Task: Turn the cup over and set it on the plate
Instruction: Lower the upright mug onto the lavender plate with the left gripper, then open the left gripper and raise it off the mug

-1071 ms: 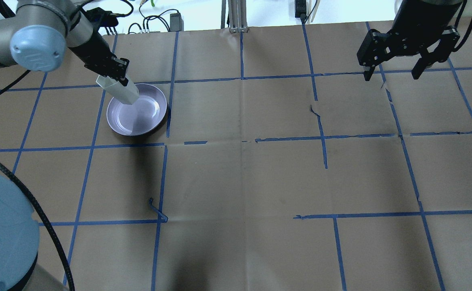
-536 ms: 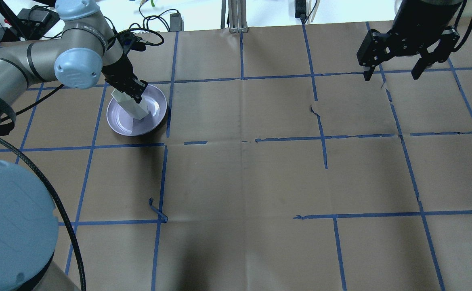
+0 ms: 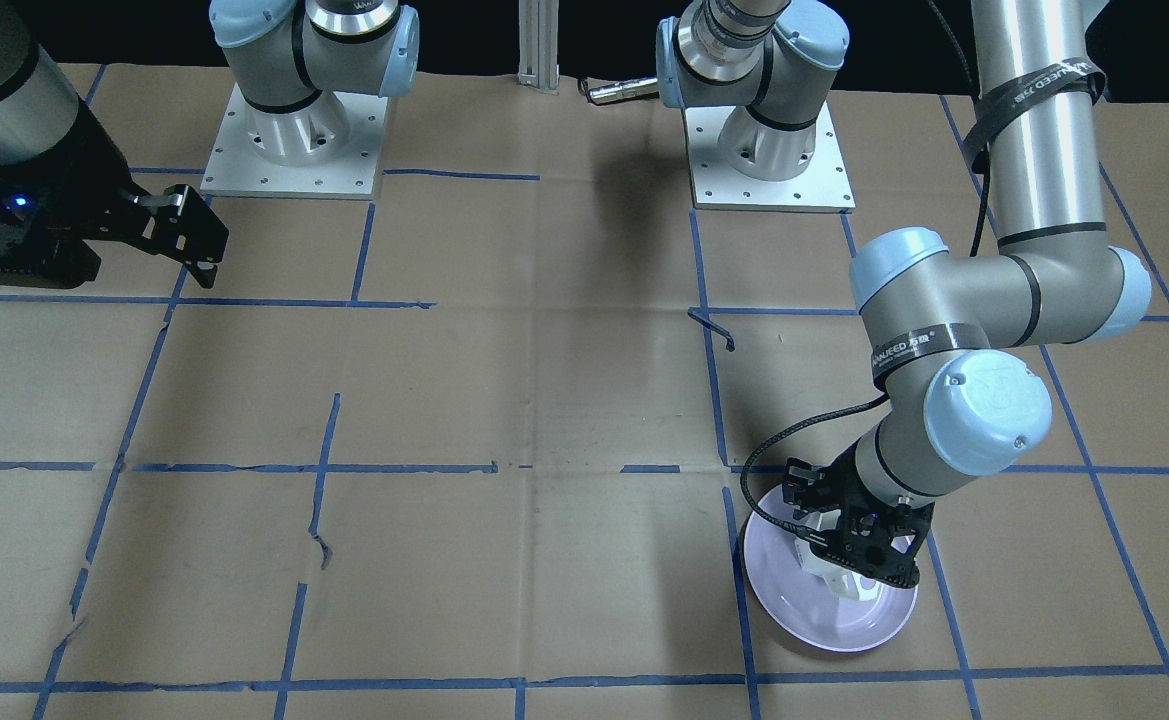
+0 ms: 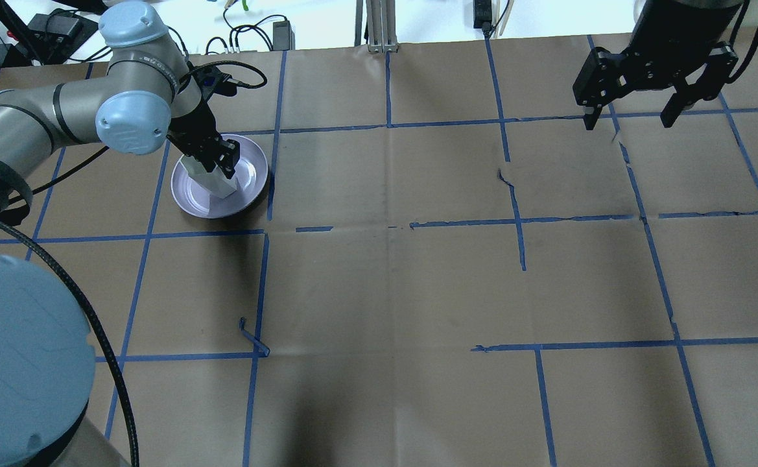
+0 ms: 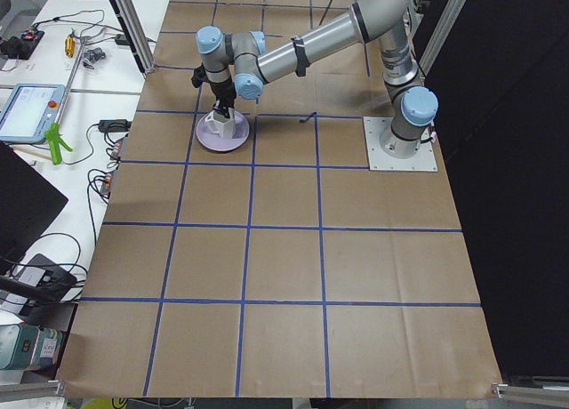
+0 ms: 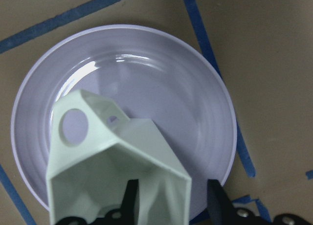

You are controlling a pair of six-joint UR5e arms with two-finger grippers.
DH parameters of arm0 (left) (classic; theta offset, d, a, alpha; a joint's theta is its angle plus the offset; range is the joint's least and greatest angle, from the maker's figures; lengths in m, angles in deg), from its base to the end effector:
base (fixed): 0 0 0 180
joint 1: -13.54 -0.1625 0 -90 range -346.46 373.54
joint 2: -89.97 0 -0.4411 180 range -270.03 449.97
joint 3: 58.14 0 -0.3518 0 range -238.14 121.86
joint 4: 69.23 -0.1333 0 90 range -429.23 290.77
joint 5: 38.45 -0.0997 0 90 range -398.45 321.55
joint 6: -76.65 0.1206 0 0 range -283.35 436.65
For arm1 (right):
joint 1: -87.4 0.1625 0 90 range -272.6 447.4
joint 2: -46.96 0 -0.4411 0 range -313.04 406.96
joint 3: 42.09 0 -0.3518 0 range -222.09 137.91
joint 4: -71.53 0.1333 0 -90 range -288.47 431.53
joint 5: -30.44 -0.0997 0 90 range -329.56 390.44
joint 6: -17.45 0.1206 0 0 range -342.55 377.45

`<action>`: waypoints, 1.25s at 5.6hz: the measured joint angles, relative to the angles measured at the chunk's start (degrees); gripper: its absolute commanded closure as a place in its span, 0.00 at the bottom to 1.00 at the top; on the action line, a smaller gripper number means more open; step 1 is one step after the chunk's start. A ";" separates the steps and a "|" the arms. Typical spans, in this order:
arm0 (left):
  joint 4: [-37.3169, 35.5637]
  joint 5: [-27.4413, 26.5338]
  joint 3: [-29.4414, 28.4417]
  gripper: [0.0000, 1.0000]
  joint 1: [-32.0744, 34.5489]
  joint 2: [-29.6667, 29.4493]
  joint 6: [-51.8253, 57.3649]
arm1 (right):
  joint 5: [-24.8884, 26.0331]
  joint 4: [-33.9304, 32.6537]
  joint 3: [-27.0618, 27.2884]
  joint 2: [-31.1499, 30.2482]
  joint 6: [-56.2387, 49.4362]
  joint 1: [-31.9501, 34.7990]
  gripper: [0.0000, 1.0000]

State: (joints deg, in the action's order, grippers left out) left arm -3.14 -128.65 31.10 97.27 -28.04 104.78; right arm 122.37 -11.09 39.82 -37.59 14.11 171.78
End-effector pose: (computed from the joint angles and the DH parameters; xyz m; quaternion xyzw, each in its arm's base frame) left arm -0.0652 -0.6233 0.2646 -0.1896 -0.9814 -0.0284 0.0070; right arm 0.0813 -0.4931 0.4895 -0.0192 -0.9988 -0.0425 0.0135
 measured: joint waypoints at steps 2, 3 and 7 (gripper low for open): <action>2.43 -0.09 -1.13 0.02 0.82 3.09 -3.33 | 0.00 0.00 0.00 0.00 0.00 0.00 0.00; 5.50 -0.01 -1.91 0.02 1.80 6.17 -7.14 | 0.00 0.00 0.00 0.01 0.00 0.00 0.00; 26.67 -0.34 -8.95 0.02 5.78 19.91 -18.37 | 0.00 0.00 0.00 0.01 0.00 0.00 0.00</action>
State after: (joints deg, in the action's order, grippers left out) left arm 23.52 -128.99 22.15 103.05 -8.13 86.42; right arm 122.37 -11.09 39.82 -37.58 14.11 171.77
